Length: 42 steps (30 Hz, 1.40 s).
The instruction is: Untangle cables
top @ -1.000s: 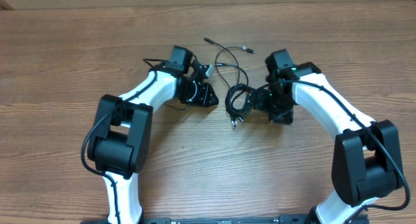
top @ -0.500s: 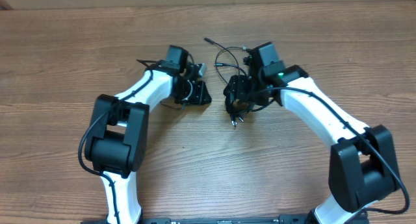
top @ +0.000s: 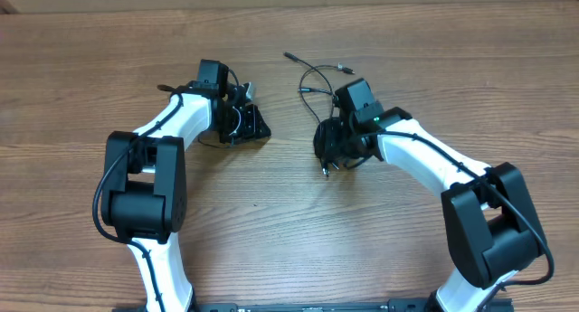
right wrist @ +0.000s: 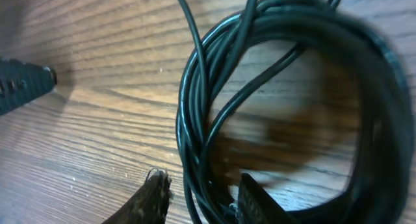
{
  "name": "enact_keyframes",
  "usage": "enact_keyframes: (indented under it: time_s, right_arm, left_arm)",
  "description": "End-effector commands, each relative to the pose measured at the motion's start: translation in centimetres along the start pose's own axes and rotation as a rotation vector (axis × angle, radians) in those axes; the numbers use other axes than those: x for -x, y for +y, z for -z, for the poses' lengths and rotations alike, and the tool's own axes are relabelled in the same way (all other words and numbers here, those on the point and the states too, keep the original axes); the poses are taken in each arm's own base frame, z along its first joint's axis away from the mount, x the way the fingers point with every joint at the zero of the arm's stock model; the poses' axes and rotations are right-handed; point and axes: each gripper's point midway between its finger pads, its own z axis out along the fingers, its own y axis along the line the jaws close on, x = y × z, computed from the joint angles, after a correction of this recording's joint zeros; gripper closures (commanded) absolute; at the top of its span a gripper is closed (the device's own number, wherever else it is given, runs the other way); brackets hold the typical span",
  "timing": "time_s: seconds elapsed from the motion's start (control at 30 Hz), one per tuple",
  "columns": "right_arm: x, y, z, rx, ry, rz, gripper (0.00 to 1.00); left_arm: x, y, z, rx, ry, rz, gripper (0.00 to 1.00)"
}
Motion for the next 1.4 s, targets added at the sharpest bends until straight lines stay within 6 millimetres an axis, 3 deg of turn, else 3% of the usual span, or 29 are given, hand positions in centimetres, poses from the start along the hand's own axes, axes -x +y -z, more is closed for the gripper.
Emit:
enact_keyframes:
  time_s: [0.0,0.13,0.33,0.6,0.73,0.83,0.93,1.17,1.37]
  right_arm:
    - [-2.0,0.4,-1.1,0.071,0.061,-0.009,0.67]
    - [-3.3,0.7,-1.4,0.11,0.111,-0.062,0.67]
    - [-4.9,2.9,-1.5,0.177,0.161,-0.034,0.67]
    - [-6.5,7.6,-2.0,0.246,0.144,0.069,0.65]
    - [-5.9,8.8,-1.0,0.272,0.147,0.075,0.64]
    - [-4.1,9.1,1.1,0.281,0.124,0.054,0.64]
    - [-3.5,8.7,2.3,0.278,0.129,0.023,0.64]
    - [-6.4,3.4,1.8,0.02,0.228,-0.124,0.64]
    - [-8.4,1.7,0.2,-0.02,0.248,-0.229,0.64]
  left_arm:
    - [0.0,0.8,0.0,0.009,0.005,0.036,0.71]
    - [-0.1,0.6,0.0,0.002,0.007,0.036,0.7]
    - [-0.1,0.6,0.0,0.002,0.007,0.037,0.69]
    - [-0.3,-0.3,0.0,-0.053,0.019,0.034,0.67]
    - [-0.4,-1.0,-0.1,-0.087,0.027,0.022,0.67]
    - [-0.7,-1.6,-0.3,-0.098,0.037,0.014,0.67]
    - [-1.2,-2.1,-0.9,-0.08,0.051,-0.006,0.68]
    - [-3.2,-3.1,-2.3,-0.018,0.111,-0.083,0.68]
    - [-4.6,-4.4,-3.3,-0.004,0.149,-0.119,0.68]
